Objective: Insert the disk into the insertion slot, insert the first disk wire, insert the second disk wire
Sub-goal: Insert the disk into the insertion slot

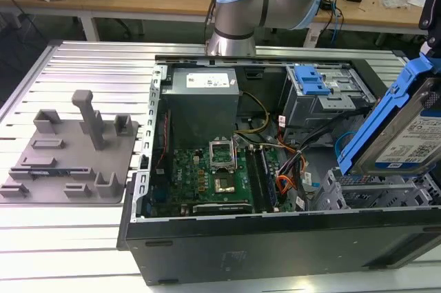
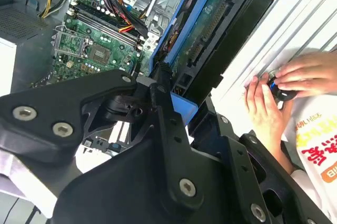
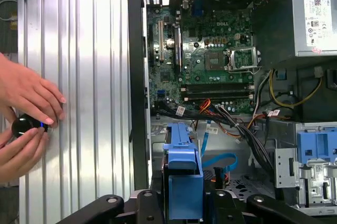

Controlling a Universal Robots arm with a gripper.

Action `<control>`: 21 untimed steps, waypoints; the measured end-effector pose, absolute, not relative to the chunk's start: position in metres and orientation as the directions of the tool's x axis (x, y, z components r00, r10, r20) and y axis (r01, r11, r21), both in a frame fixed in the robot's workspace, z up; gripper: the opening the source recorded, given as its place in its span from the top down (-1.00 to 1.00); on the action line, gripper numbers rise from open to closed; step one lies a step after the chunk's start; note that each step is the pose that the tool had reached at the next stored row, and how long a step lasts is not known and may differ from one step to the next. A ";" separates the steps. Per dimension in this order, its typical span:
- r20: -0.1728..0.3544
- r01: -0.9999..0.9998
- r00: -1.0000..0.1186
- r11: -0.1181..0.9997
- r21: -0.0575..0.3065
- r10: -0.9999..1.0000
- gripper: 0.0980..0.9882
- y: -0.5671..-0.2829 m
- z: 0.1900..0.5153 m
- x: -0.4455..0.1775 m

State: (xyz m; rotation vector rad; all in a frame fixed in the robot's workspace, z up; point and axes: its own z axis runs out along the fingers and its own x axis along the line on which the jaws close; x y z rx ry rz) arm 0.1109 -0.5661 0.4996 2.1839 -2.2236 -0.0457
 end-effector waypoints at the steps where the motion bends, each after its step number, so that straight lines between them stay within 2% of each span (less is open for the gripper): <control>1: -0.021 -0.999 -0.018 0.017 0.035 -1.000 0.40 -0.566 0.499 0.111; 3: -0.048 -0.999 -0.018 0.017 0.028 -0.999 0.40 -0.566 0.500 0.110; 8: -0.051 -1.000 -0.018 0.016 0.027 -0.999 0.40 -0.566 0.500 0.110; 13: -0.041 -1.000 -0.016 0.016 -0.013 -0.999 0.40 -0.566 0.499 0.104; 21: -0.039 -1.000 -0.016 0.016 -0.013 -0.999 0.40 -0.566 0.499 0.104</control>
